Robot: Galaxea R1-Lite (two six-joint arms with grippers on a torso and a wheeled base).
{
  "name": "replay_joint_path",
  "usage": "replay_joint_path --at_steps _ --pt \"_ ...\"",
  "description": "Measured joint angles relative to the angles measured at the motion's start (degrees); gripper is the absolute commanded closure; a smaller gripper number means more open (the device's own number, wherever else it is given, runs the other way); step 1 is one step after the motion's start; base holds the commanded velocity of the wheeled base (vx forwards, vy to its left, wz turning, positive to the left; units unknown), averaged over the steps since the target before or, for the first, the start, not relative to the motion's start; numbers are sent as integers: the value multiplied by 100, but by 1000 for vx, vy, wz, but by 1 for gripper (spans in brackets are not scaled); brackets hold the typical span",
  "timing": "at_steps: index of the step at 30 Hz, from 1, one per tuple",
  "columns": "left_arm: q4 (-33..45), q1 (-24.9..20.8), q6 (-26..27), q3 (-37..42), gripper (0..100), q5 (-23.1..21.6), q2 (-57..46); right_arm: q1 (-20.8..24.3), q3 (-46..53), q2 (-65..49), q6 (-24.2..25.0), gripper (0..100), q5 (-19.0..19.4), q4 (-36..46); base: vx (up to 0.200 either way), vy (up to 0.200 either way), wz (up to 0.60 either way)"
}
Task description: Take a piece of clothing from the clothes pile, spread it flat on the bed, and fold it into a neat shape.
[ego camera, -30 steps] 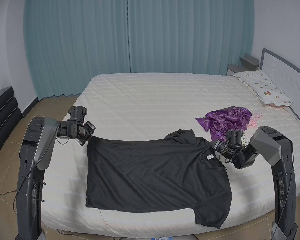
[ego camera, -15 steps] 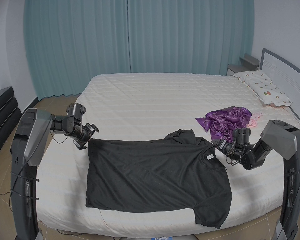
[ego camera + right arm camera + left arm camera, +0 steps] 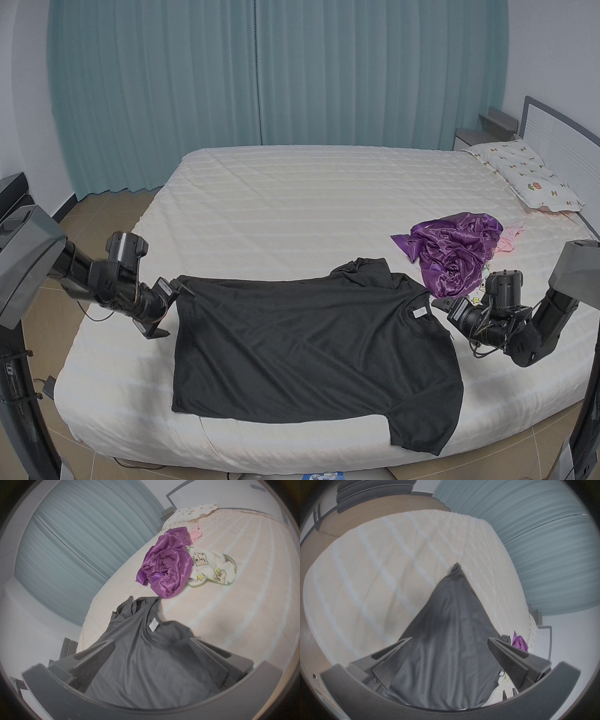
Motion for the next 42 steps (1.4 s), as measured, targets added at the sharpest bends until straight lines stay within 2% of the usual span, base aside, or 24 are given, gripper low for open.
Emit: replay_joint_path --at_steps 7,10,14,21,34,35,42 --pt "-1356 -122 -37 1853 0 -88 -446 168 1119 -85 280 0 123 -1303 0 0 0" --pt "-2068 -215 -46 2369 0 143 -501 226 1499 11 382 0 163 -1915 0 0 0" --pt "-2765 -397 -48 2892 0 541 -463 269 1816 173 461 0 207 -2192 0 0 0" --pt "-3096 -979 -30 3302 0 1497 -176 302 2078 347 514 0 251 -2305 0 0 0" --pt "-3129 -1221 221 3451 0 1729 129 302 2202 416 514 0 276 -2315 0 0 0" --pt "-3129 -1230 227 3446 100 1746 140 302 2205 416 512 0 278 -2317 0 0 0" --pt "-3121 -1318 388 3441 100 2058 276 286 2328 417 386 0 418 -2297 0 0 0"
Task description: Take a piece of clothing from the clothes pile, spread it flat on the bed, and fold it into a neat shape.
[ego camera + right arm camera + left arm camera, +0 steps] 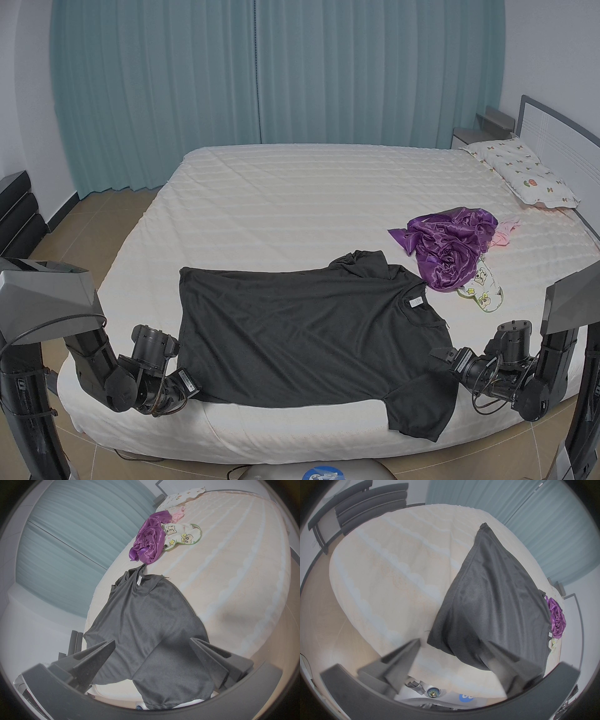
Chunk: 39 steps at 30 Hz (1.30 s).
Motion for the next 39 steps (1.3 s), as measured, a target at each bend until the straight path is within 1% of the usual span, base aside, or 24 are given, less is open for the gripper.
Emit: replay_joint_path --at_steps 6,11,15,19,23,28,30,36,37,39 --pt "61 24 6 129 100 73 11 -116 108 0 -521 0 134 63 0 0 0" --pt "77 72 34 267 100 333 -35 -286 271 40 -989 0 373 83 0 0 0" --pt "162 127 211 341 100 486 -138 -480 354 88 -1103 0 741 79 0 0 0" --pt "200 227 272 372 100 513 -258 -540 362 179 -1196 0 789 80 0 0 0" --pt "205 332 313 380 100 333 -336 -497 271 269 -1200 0 822 90 0 0 0" --pt "206 369 307 374 100 -4 -357 -286 45 377 -1193 0 824 160 0 0 0" --pt "206 389 302 368 100 -67 -363 -213 -55 410 -1187 0 819 247 0 0 0" --pt "205 444 291 344 100 -184 -374 -55 -538 449 -1174 0 780 1030 0 0 0" --pt "205 457 290 341 100 -217 -374 -39 -653 446 -1169 100 769 1147 0 0 0" --pt "202 469 288 333 100 -266 -374 -15 -800 453 -1167 100 723 1230 0 0 0"
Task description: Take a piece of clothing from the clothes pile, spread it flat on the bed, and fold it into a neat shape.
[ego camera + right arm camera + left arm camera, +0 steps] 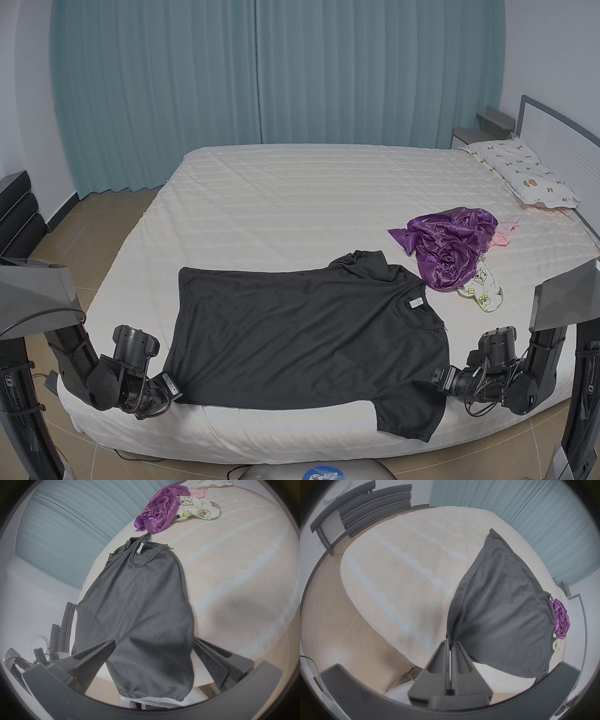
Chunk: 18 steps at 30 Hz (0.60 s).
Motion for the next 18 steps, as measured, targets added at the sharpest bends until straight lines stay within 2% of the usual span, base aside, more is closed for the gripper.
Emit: replay_joint_path --at_steps 7,13,18 --pt "-2 20 -2 -2 100 -28 -2 -16 -280 54 -27 100 -230 32 0 0 0" --pt "-33 24 -2 -11 100 -48 0 -162 -433 56 -238 100 -202 -39 0 0 0" --pt "-35 24 -41 -13 100 -232 -6 -229 -694 94 -561 100 -105 -45 0 0 0"
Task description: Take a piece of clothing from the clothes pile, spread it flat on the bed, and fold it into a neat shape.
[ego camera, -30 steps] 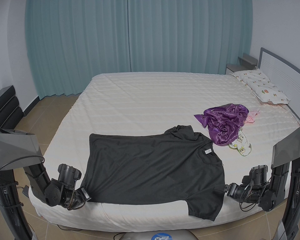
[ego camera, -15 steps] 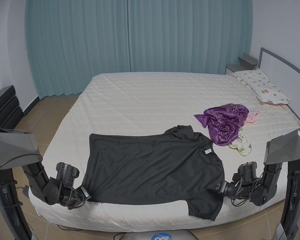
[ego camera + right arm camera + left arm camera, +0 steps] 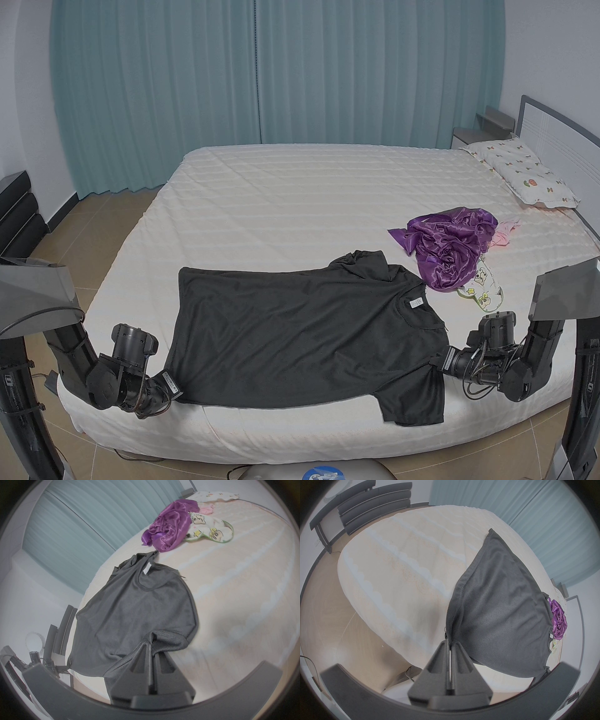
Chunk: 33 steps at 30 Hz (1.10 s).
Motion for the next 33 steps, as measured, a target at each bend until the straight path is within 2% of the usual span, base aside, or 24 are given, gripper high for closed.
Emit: replay_joint_path --at_steps 3,4,13,23,27,33 --pt "2 0 -46 -9 100 -77 -7 0 -102 56 -189 100 67 1 0 0 0" --pt "2 6 -60 -13 100 -85 -7 0 -138 83 -233 0 77 1 0 0 0" --pt "6 102 -76 -67 100 -127 9 -127 -77 124 -268 0 129 -188 0 0 0" --pt "28 135 -78 -96 100 -217 15 -553 769 -217 -578 0 608 -168 0 0 0" --pt "28 140 -78 -100 100 -219 17 -460 1119 -274 -772 0 795 -183 0 0 0" --pt "30 144 -76 -105 100 -230 17 -149 1298 -190 -837 0 758 -177 0 0 0"
